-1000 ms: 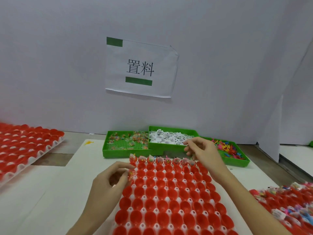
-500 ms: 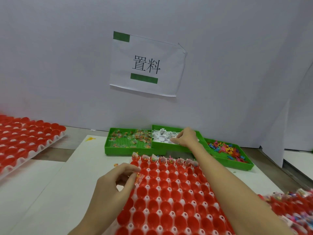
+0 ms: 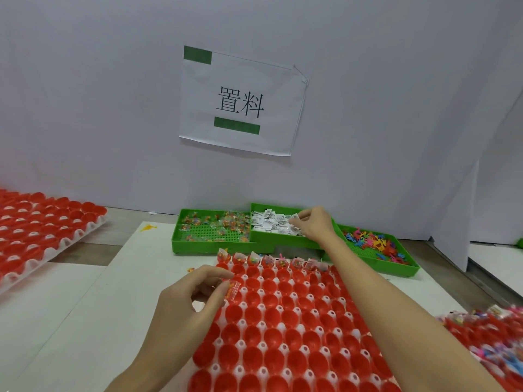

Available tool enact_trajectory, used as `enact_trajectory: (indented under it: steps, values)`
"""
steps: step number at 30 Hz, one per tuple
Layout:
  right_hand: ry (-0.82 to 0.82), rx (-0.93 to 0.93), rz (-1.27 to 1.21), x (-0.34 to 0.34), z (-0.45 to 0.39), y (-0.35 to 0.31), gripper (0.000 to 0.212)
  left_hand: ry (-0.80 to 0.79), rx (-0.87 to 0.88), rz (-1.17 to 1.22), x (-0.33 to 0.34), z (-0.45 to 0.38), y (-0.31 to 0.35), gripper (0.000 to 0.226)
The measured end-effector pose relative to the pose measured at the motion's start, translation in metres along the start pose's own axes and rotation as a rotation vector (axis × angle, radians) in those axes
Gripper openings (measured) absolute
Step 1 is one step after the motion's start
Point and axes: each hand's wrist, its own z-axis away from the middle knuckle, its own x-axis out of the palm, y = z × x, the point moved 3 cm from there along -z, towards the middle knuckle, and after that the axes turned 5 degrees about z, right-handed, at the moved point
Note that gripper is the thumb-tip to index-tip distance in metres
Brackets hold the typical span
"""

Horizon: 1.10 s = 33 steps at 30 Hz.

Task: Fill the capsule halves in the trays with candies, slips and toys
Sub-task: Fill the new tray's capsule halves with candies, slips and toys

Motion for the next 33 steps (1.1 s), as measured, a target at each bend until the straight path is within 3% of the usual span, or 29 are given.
enact_trajectory:
  steps: [7, 15, 18, 22, 28, 33]
  values:
    - [-0.008, -0.185, -0.195, -0.034, 0.05, -0.014, 0.024, -0.017, -0.03, 0.118, -0.003, -0.001, 0.004, 0.026]
    - [-0.374, -0.273, -0.475, -0.056, 0.176, -0.03, 0.008, -0.073, -0.074, 0.207, 0.006, 0.004, 0.013, 0.032]
    - [-0.348, -0.315, -0.466, -0.051, 0.198, -0.031, 0.005, -0.129, -0.059, 0.249, 0.011, 0.008, 0.018, 0.035]
    - [-0.311, -0.411, -0.37, -0.042, 0.212, -0.035, 0.002, -0.203, -0.018, 0.18, 0.015, 0.011, 0.02, 0.017]
    - [-0.393, -0.438, -0.323, -0.035, 0.223, -0.03, 0.006, -0.206, 0.045, 0.156, 0.017, 0.014, 0.023, 0.013]
    - [-0.488, -0.464, -0.313, -0.037, 0.224, -0.03, 0.015, -0.145, 0.032, 0.129, 0.02, 0.017, 0.022, 0.026]
